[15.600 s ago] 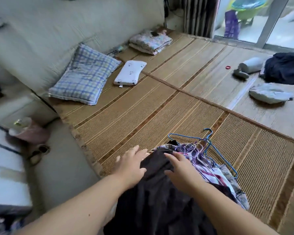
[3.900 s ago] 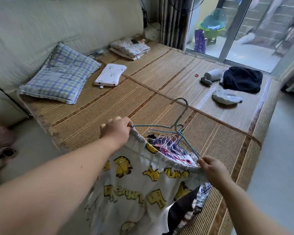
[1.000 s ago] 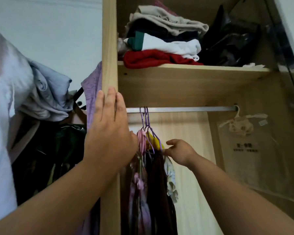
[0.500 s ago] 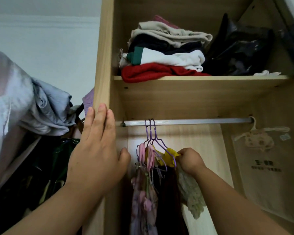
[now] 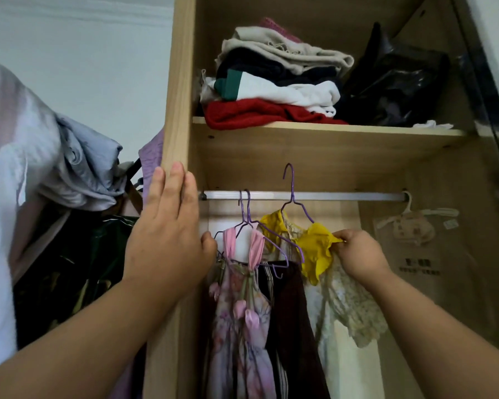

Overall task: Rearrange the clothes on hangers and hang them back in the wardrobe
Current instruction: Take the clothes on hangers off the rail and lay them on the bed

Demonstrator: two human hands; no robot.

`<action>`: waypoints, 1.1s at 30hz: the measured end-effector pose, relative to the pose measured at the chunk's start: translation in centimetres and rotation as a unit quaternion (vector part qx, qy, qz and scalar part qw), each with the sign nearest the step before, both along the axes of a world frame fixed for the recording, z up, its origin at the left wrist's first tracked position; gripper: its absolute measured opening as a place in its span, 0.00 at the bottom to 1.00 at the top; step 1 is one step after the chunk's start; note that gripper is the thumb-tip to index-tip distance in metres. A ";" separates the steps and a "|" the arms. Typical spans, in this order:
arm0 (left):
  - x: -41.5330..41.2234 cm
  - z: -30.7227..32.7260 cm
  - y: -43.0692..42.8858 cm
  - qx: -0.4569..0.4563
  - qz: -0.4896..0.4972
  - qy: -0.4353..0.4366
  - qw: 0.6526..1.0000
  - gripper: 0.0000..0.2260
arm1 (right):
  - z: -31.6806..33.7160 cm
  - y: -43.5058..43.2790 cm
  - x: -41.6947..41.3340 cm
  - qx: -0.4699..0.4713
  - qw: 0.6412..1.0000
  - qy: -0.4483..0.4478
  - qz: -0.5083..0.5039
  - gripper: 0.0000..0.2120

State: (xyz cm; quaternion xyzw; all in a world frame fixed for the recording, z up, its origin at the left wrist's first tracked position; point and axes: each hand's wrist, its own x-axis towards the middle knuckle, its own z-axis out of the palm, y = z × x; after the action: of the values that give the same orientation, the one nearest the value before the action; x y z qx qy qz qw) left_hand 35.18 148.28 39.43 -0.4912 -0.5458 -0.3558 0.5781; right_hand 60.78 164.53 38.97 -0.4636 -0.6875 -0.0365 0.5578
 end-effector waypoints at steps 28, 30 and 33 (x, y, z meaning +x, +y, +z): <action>20.6 -20.5 4.8 -0.514 -0.528 -0.045 0.675 0.09 | -18.9 -38.5 14.3 -0.206 0.943 0.066 -0.254 0.18; 20.5 -22.2 3.7 -0.512 -0.546 -0.035 0.662 0.09 | -20.7 -41.1 12.9 -0.218 0.925 0.071 -0.302 0.18; 19.1 -24.1 1.7 -0.488 -0.588 -0.040 0.644 0.09 | -24.0 -45.0 9.9 -0.254 0.896 0.094 -0.353 0.13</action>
State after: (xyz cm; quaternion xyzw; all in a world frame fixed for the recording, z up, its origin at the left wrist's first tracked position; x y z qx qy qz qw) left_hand 54.25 150.01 15.30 -0.9052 -0.2587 -0.3224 -0.0984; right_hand 70.68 119.56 14.99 -0.8027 -0.4091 -0.0113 0.4338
